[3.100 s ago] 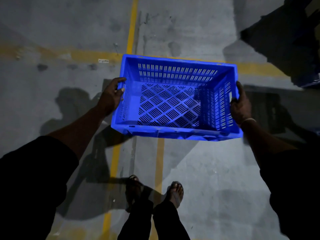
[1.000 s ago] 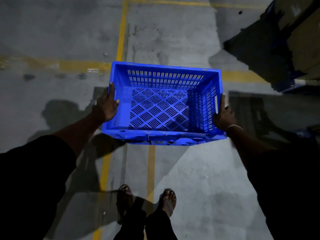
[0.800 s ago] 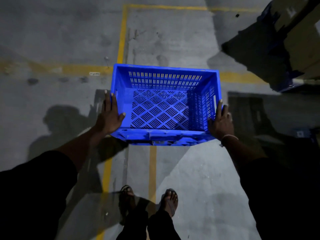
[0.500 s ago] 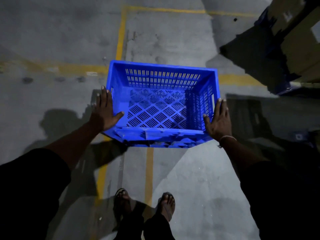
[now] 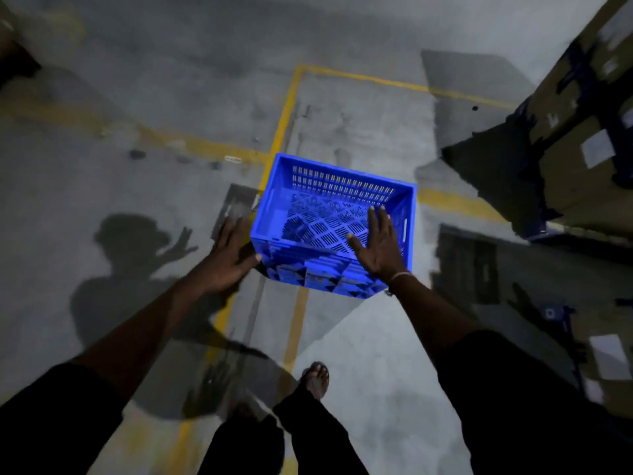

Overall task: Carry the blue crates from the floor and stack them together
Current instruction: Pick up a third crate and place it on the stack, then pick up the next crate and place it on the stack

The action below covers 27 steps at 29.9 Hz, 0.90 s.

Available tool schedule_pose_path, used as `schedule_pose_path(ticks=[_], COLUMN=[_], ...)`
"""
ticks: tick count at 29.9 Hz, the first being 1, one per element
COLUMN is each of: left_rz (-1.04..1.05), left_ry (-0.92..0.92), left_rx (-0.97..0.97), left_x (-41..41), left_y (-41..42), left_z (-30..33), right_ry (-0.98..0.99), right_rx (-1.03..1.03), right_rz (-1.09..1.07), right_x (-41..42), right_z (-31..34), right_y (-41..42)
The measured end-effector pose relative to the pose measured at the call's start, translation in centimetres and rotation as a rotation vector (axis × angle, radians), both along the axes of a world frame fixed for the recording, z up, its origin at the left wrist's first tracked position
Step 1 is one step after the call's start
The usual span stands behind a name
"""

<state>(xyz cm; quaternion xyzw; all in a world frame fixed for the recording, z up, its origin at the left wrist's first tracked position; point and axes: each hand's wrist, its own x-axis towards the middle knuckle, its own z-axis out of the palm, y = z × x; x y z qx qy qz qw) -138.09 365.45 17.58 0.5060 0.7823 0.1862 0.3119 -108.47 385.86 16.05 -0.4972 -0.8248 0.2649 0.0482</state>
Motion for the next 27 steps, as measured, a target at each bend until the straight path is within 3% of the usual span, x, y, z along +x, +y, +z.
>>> schedule_pose_path(ticks=[4, 13, 27], left_rz=[0.116, 0.413, 0.962], left_ry=[-0.038, 0.061, 0.101], left_rx=[-0.018, 0.176, 0.198], left_x=[0.6, 1.4, 18.6], left_y=[-8.7, -28.7, -64.1], left_z=[4.0, 10.6, 17.5], right_ry=[0.076, 0.135, 0.22], right_rx=[0.02, 0.077, -0.045], right_rz=[0.151, 0.441, 0.906], right_x=[-3.2, -9.0, -11.6], right_z=[5.1, 11.5, 17.3], right_y=[-4.0, -16.2, -46.7])
